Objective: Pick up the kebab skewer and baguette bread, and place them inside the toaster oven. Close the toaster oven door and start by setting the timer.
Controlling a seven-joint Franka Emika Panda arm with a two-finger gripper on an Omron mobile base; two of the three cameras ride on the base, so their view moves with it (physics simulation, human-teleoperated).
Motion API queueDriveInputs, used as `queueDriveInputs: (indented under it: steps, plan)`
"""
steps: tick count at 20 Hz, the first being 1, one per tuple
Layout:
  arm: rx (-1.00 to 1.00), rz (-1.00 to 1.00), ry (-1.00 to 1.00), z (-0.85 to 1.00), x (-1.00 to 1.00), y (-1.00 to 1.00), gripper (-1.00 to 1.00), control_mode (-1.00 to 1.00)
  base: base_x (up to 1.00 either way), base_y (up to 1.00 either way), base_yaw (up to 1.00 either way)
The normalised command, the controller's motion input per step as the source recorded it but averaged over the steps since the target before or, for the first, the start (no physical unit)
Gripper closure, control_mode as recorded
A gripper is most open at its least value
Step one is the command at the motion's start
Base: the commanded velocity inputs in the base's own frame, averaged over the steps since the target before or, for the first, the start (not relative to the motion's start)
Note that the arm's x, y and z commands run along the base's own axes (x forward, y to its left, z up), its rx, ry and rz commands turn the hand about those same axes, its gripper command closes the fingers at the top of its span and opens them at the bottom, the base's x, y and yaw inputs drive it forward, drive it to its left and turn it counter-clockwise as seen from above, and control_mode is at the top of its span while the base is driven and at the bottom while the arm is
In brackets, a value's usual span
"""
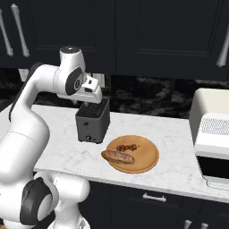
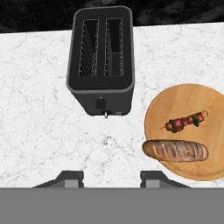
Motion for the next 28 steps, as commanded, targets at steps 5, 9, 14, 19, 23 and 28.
queueDriveInputs:
  steps: [5, 9, 14, 19, 23, 28]
  plan:
    - [0.0, 0.0, 0.0, 0.0, 0.0, 0.0, -1.0, 1.0, 0.0, 0.0, 0.0]
    - [0.0, 0.0, 0.0, 0.0, 0.0, 0.0, -1.0, 1.0, -0.05, -0.07, 0.0]
    - [0.0, 0.0, 0.0, 0.0, 0.0, 0.0, -1.0, 1.0, -0.39, -0.88, -0.05]
    - [0.0, 0.0, 0.0, 0.0, 0.0, 0.0, -1.0, 1.0, -0.03, -0.98, -0.08]
    - [0.0, 0.0, 0.0, 0.0, 0.0, 0.0, -1.0, 1.0, 0.18, -0.64, -0.01]
    - [0.0, 0.0, 0.0, 0.0, 0.0, 0.0, -1.0, 1.0, 0.42, -0.18, 0.03]
